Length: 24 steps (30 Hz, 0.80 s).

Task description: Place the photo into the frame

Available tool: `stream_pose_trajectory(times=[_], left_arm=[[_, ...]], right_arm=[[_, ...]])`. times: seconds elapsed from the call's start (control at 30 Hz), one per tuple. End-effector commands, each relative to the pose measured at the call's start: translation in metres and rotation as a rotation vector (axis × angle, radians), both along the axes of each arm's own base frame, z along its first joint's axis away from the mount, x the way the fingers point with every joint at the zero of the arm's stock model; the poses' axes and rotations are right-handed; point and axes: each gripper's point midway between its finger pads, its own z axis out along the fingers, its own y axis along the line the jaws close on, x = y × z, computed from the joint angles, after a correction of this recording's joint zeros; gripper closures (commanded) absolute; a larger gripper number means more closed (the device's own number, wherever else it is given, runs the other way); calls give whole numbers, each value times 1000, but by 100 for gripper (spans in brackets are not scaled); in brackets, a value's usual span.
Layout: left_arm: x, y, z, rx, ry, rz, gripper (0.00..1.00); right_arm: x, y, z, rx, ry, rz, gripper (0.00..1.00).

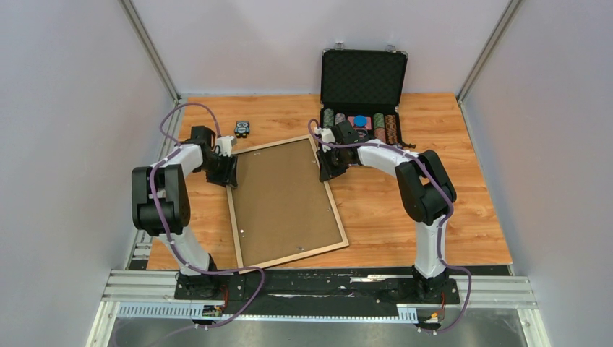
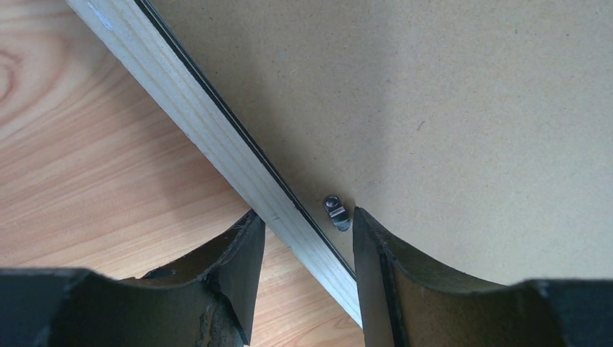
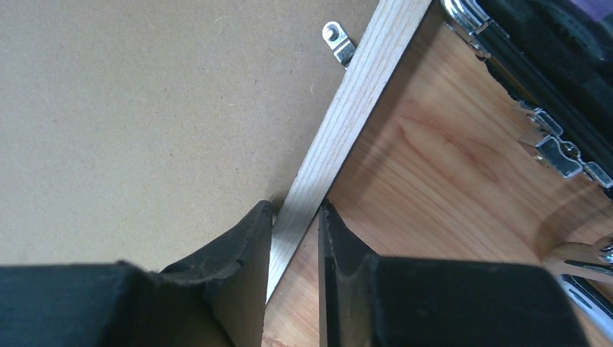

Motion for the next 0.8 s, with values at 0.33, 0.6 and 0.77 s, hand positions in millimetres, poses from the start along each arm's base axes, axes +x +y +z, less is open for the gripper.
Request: stream_pose_trajectory(times=[0.33,0.6,0.77], left_arm=[[-4,-36,2,16,-10,-77,55],[-4,-35,6,23,-27,-88,70],[-3,-37,7,13,-30,-93,67]], right_arm=[[8,-3,2,17,-10,-2,83],[7,-2,1,21,-5,0,83],[6,-3,0,20,-1,1,83]])
